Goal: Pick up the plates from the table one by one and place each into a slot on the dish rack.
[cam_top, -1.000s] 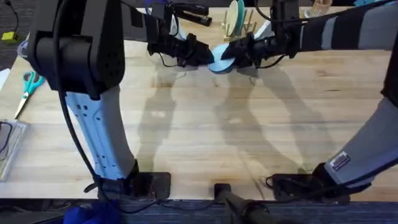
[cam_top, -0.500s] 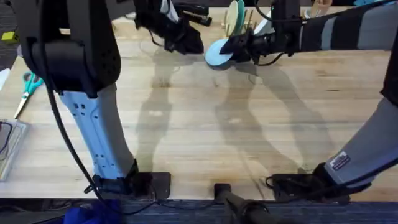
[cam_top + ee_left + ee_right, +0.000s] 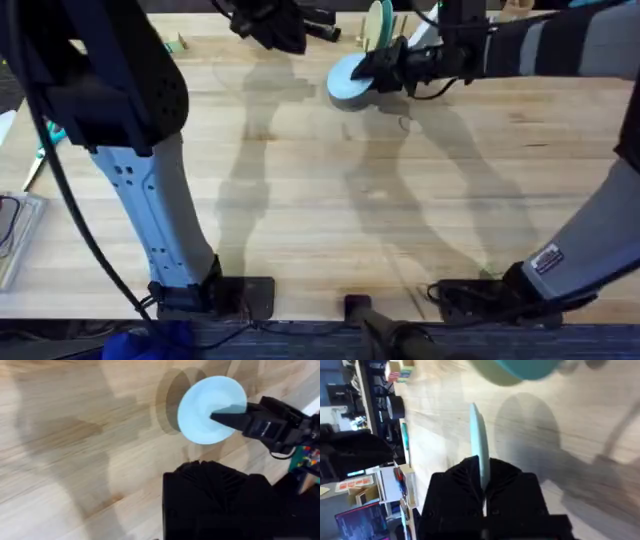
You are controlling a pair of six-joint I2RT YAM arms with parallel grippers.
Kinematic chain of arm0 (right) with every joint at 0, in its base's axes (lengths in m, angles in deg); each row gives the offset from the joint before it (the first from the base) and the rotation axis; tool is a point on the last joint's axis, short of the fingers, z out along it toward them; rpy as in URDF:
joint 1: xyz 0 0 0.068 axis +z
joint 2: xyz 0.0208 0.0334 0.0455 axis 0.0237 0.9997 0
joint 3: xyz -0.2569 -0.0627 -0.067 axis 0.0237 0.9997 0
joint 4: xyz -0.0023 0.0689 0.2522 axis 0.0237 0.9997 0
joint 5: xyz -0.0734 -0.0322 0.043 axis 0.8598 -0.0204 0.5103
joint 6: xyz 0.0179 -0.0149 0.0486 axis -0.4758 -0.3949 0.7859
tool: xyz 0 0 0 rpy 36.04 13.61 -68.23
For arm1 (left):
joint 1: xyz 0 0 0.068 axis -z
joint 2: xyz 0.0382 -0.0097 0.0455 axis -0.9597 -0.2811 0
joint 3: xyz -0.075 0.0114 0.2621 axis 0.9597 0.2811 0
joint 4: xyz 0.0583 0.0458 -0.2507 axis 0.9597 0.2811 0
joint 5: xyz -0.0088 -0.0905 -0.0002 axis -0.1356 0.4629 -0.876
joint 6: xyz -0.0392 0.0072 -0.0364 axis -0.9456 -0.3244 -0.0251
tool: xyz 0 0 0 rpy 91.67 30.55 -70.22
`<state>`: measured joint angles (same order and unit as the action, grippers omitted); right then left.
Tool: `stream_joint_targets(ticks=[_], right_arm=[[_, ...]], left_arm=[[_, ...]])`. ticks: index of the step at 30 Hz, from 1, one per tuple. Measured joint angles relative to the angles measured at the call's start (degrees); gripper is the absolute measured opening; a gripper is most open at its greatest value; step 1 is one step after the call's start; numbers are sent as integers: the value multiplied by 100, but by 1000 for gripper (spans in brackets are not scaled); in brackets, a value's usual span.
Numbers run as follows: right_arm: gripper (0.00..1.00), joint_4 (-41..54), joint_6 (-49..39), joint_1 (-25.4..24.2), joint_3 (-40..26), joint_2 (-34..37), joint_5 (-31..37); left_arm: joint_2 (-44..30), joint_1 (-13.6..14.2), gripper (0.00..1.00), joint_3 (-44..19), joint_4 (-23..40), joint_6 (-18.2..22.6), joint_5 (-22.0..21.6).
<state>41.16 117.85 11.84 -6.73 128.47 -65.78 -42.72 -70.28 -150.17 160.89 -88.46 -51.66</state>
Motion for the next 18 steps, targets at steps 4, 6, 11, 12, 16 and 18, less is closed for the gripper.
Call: stream_joint_targets(ticks=[4,6,11,12,16,18], right_arm=[[30,12,-78,0,-191,-153,16],[29,78,-105,0,-315,-224,39],[32,653,-342,0,-592,-384,140],[32,804,-418,0,-636,-413,182],[32,1722,-1061,0,-1000,-603,711],[32,1851,-1252,0,-1165,-636,843]], left_arm=[[0,-113,39,-379,380,89,-96],[-1,-156,39,-484,511,116,-114],[0,-270,80,-529,906,204,-147],[0,-297,103,-529,972,245,-160],[41,-457,199,-529,1076,370,-407],[125,-472,248,-529,1076,390,-522]])
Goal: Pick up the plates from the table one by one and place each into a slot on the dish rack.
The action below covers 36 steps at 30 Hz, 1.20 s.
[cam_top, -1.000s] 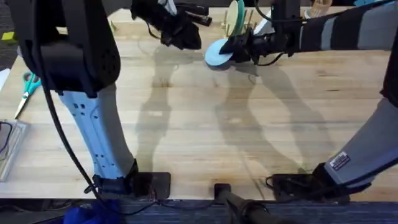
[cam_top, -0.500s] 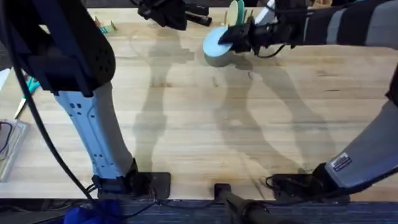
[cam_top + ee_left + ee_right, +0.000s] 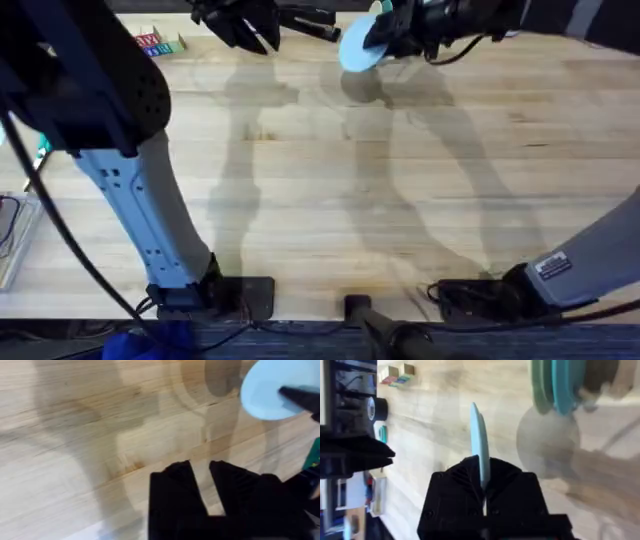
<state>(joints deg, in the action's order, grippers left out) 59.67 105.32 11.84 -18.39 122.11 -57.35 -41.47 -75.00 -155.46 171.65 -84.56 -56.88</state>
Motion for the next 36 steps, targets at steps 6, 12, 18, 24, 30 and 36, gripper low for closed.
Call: stream_joint_targets(ticks=[6,12,18,24,30,36], right_arm=[[32,74,-297,-2,-435,-10,170],[32,392,-591,-2,-871,-10,276],[32,1007,-1059,-2,-1480,-10,764],[32,1270,-1446,-2,-1981,-10,1568],[32,1314,-1666,-5,-2063,-10,2199],[32,1338,-1733,-9,-2063,-10,2392]], left_arm=[[767,0,516,3,9,55,-261],[2199,-135,783,271,9,80,-536],[2999,-251,995,328,7,85,-743],[3671,-247,995,339,64,85,-943],[4204,-247,995,463,92,86,-1221],[4713,-218,995,1472,-236,87,-1349]])
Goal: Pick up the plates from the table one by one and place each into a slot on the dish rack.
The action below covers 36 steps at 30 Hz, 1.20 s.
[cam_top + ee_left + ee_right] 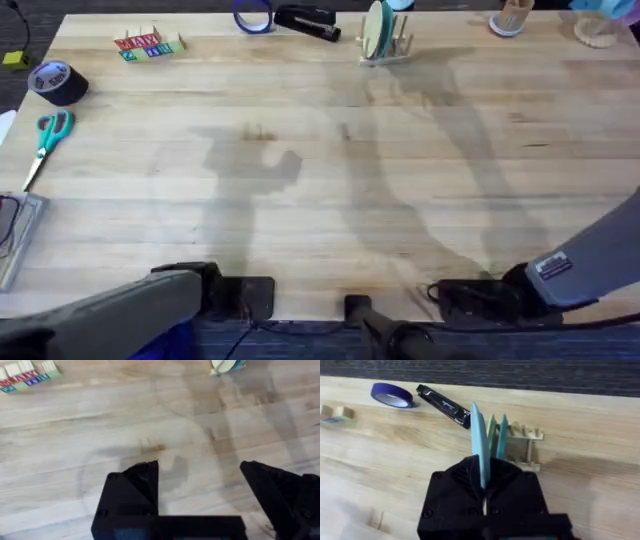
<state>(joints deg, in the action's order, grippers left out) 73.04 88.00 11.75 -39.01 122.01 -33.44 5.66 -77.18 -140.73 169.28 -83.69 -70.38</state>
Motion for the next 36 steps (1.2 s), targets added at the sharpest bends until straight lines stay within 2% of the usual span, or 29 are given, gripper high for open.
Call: stream_joint_targets(ticks=[4,8,19,29,32,36], right_arm=[[32,37,-24,0,0,0,271],[32,38,-67,-1,0,0,567],[32,22,-179,0,0,0,1326],[32,48,-213,16,0,0,1470],[32,113,-98,132,0,0,1661],[32,87,7,508,0,0,2287]], left_arm=[[212,51,995,750,-161,67,-10],[321,52,995,1096,-172,105,-22],[358,52,995,1135,-153,107,-22],[355,52,995,1135,-153,107,-22],[355,52,995,1135,-153,107,-22],[355,52,995,1135,-153,107,-20]])
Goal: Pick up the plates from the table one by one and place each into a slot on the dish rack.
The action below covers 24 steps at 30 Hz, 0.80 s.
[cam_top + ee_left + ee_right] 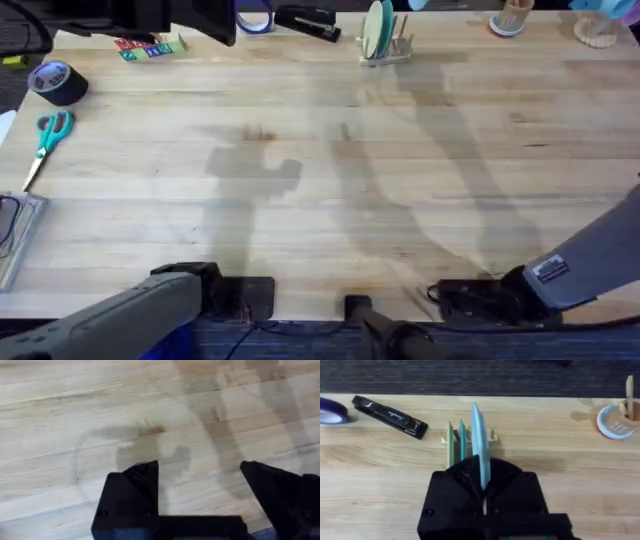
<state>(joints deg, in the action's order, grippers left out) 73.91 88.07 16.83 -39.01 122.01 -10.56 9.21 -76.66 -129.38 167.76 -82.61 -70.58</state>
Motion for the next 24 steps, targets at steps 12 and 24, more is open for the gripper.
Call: stream_joint_targets(ticks=[12,24], right_arm=[[32,-443,44,445,0,0,843],[32,-544,126,386,0,4,937]], left_arm=[[0,0,996,0,0,0,-1],[0,0,995,0,0,0,-1]])
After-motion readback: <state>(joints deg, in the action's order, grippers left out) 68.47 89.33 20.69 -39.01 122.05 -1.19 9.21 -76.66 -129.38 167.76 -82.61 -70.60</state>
